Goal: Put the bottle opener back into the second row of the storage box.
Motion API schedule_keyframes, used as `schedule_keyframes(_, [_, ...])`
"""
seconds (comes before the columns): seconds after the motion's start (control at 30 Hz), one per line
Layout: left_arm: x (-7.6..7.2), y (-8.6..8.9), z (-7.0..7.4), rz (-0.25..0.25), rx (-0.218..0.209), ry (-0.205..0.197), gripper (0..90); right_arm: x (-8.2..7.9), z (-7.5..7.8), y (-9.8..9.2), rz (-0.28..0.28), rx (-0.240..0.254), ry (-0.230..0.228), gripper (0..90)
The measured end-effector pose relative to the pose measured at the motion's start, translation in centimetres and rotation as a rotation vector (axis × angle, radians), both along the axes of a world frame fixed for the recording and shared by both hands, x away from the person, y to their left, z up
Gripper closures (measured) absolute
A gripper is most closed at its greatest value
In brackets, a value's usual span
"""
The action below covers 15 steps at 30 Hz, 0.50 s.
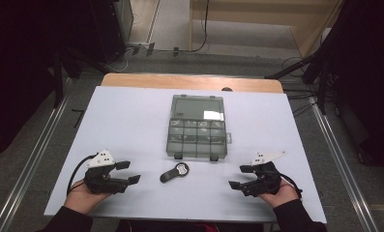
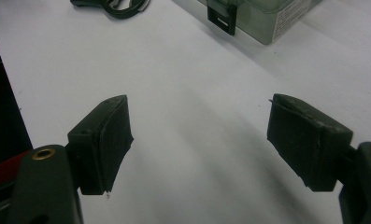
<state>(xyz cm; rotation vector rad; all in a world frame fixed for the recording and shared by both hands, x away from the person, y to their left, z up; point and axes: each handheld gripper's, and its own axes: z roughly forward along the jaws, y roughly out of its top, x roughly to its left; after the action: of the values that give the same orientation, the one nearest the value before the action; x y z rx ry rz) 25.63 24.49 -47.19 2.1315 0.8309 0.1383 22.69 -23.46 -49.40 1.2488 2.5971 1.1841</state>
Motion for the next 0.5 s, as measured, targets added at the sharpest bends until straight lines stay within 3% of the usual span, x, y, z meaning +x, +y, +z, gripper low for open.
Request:
schedule_keyframes(0.23, [0.0, 0.0, 0.0, -0.003, 0.001, 0.003, 31.3, 0.2, 0.1, 0.3, 0.028, 0.010, -0.008, 22.4])
schedule_keyframes(0.5, [0.0, 0.0, 0.0, -0.004, 0.001, 0.000, 31.3, 1.2, 0.4, 1.1, 0.114, 0.028, -0.030, 22.3])
